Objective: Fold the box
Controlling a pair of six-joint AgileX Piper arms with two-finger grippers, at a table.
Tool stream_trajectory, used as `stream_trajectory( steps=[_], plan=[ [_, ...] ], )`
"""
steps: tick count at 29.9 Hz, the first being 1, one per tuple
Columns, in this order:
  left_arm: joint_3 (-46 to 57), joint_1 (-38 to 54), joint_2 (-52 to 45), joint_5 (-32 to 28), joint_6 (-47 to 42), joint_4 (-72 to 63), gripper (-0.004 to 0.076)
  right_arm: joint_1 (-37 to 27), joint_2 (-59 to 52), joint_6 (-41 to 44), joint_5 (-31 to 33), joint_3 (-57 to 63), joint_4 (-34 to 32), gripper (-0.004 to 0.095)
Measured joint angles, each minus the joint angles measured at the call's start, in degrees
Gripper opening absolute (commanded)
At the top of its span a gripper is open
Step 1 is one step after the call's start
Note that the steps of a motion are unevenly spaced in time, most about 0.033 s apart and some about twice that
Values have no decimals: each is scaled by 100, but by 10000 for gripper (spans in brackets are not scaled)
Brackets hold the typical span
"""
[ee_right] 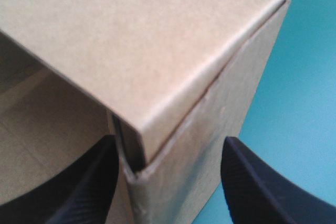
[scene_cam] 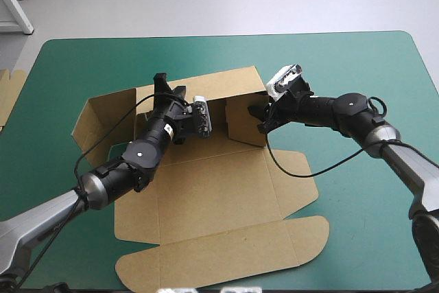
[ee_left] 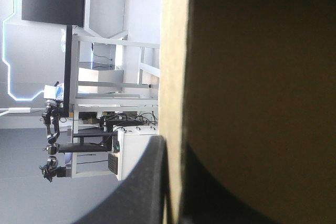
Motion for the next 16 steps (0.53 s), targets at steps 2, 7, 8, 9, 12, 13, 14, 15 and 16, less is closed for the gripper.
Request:
stream_trajectory(
  steps=[2, 7, 8, 9, 12, 13, 14, 15, 16],
  plan=[
    [0, 0, 0, 0, 0, 0, -10, 0, 0, -276, -11, 0, 219, 532],
    [0, 0, 0, 0, 0, 0, -10, 0, 0, -361, -41, 0, 480, 526],
    [0, 0, 0, 0, 0, 0, -10, 0, 0, -284, -41, 0, 507, 516],
    [0, 0, 0, 0, 0, 0, -10, 0, 6, -245, -41, 0, 514, 503],
    [0, 0, 0, -4, 0, 0, -10, 0, 64, -88, -22, 0, 558, 465],
    [0, 0, 0, -4, 0, 0, -10, 0, 98, -17, -10, 0, 564, 452],
    [0, 0, 0, -4, 0, 0, -10, 0, 134, 29, 1, 0, 564, 440],
    [0, 0, 0, -4, 0, 0, -10, 0, 163, 69, 0, 0, 564, 427],
    [0, 0, 0, -4, 0, 0, -10, 0, 191, 93, 0, 0, 571, 409]
  ],
)
